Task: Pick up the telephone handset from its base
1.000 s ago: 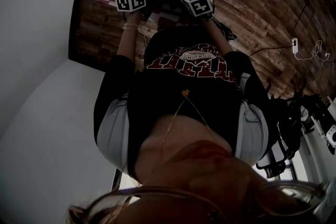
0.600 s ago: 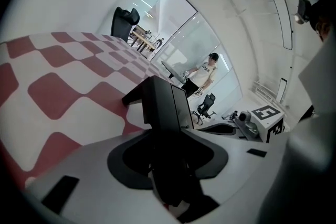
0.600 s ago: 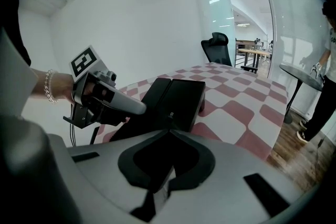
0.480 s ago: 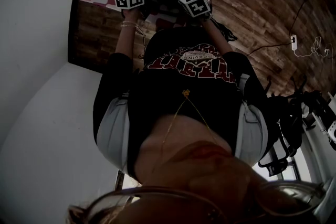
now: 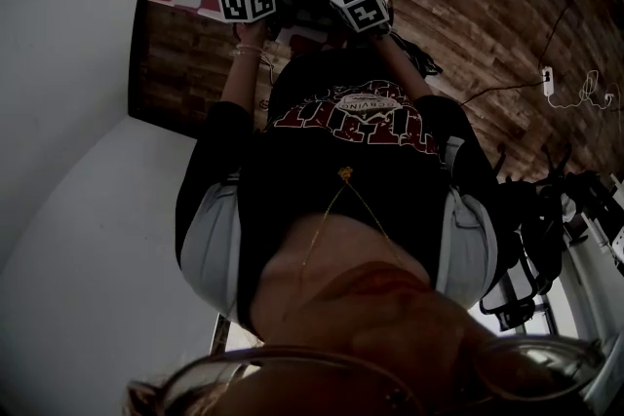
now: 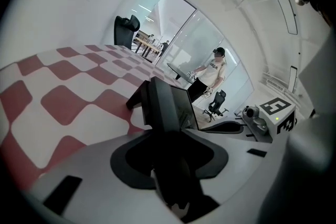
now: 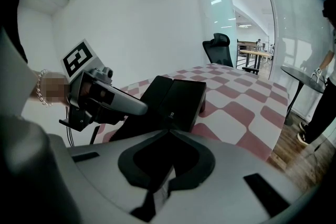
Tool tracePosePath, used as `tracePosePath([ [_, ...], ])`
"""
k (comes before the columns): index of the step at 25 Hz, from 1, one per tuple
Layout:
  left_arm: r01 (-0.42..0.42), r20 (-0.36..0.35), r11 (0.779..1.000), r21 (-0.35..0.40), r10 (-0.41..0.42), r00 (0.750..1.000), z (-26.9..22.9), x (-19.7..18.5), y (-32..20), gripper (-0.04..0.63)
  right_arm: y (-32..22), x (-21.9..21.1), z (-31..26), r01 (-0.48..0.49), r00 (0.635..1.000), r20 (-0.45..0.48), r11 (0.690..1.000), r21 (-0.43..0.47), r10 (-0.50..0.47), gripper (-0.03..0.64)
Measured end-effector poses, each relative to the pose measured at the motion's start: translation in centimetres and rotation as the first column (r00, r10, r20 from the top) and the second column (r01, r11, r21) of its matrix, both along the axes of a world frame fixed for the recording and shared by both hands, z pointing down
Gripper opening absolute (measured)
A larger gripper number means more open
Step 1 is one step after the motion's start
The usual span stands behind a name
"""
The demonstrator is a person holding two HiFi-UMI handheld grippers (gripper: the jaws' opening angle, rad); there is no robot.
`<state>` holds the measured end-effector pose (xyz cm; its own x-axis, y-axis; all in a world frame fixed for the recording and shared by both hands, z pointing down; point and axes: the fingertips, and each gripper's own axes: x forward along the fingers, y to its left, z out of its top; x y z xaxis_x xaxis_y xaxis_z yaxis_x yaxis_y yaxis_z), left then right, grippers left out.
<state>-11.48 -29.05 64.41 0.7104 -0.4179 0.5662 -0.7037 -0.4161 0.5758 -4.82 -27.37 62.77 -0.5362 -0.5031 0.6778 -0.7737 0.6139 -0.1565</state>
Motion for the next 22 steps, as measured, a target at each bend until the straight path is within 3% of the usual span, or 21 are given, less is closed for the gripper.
tracePosePath([
  [8, 0.024, 0.050, 1.000, 0.015, -0.024, 0.998, -0.5, -0.3, 0.1, 0.141, -0.2, -0.2, 0.2, 0.007, 1.000, 0.001, 1.000, 0.002, -0.007, 0.017],
  [12, 0.034, 0.077, 0.999, 0.031, -0.036, 0.996, -0.8, -0.4, 0.1, 0.140, -0.8, -0.9, -0.7, 0.041, 0.999, 0.006, 0.998, 0.045, -0.041, 0.017],
  [15, 0.055, 0.089, 0.996, 0.064, -0.061, 0.994, -1.3, -0.6, 0.2, 0.103, -0.8, -0.9, -1.0, 0.047, 0.999, 0.009, 0.998, 0.048, -0.047, 0.017],
  [22, 0.114, 0.031, 0.992, 0.062, -0.117, 0.993, -1.5, -0.6, 0.3, 0.088, -0.5, -0.4, -0.1, 0.030, 1.000, 0.000, 0.999, 0.022, -0.030, 0.017],
])
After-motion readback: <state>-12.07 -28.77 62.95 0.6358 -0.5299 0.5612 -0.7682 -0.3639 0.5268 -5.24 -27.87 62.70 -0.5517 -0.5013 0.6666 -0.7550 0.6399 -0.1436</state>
